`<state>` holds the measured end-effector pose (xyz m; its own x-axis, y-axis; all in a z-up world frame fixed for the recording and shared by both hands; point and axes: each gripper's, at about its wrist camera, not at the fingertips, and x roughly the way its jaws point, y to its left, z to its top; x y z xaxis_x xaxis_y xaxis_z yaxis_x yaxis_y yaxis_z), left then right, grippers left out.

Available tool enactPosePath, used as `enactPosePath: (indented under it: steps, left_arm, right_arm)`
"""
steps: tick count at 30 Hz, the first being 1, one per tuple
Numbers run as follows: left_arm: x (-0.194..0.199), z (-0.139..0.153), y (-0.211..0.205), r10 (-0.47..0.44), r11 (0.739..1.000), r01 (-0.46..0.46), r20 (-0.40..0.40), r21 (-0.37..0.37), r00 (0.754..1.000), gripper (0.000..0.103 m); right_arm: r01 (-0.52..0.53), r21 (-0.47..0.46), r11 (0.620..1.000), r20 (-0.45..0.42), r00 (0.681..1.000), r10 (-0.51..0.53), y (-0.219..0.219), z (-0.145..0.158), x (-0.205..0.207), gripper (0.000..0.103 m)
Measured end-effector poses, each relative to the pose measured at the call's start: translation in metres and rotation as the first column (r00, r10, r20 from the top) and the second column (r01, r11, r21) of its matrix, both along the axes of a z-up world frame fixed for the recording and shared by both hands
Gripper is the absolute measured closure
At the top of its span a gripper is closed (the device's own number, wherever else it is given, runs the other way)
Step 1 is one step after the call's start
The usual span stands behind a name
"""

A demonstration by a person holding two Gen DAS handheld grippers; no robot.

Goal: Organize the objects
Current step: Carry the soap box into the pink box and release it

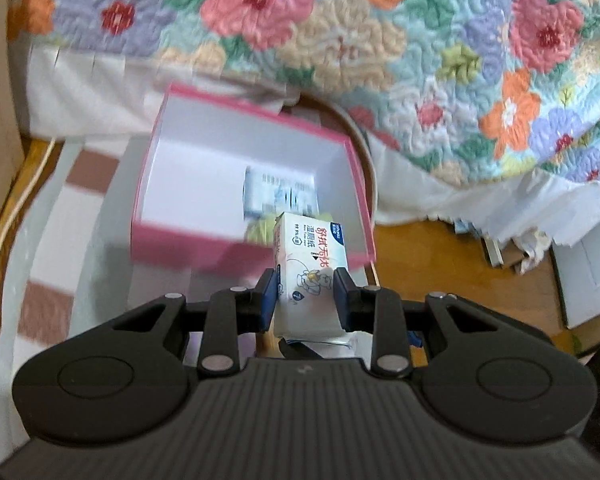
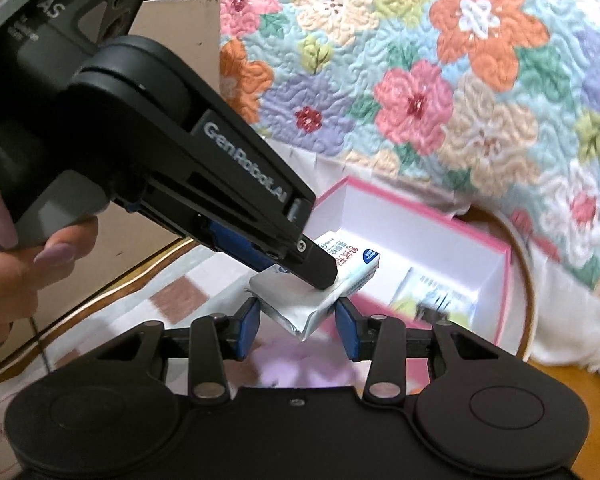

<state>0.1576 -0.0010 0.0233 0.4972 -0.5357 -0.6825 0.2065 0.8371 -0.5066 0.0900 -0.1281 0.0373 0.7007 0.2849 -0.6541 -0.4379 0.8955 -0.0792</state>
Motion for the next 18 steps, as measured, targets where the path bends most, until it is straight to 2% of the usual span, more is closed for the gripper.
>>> enactPosePath:
  steps: [2,5,9,14,18]
  left_arm:
    - [0.014,0.002,-0.003,0.009,1.0,-0.009,0.013,0.008,1.0,0.074]
    - [0.039,-0.003,-0.003,0.038,0.999,-0.039,-0.012,-0.014,0.999,0.074]
    - [0.072,-0.021,-0.008,0.064,0.998,-0.065,-0.041,-0.014,0.997,0.074]
    - [0.117,-0.055,-0.027,0.063,0.998,-0.062,-0.075,0.017,0.995,0.075]
    - [0.158,-0.083,-0.04,0.045,0.999,-0.048,-0.139,-0.014,0.989,0.075]
  right_arm:
    - [-0.008,-0.012,1.0,-0.006,1.0,0.008,-0.002,0.002,0.018,0.056]
    - [-0.033,-0.019,0.999,-0.031,0.999,0.032,-0.005,0.002,0.046,0.056]
    - [-0.044,-0.006,0.999,-0.107,0.993,0.043,-0.01,-0.008,0.087,0.056]
    - [0.02,0.067,0.998,-0.228,0.974,-0.004,-0.025,-0.036,0.136,0.057]
    - [0.078,0.107,0.991,-0.298,0.954,-0.043,-0.044,-0.062,0.174,0.057]
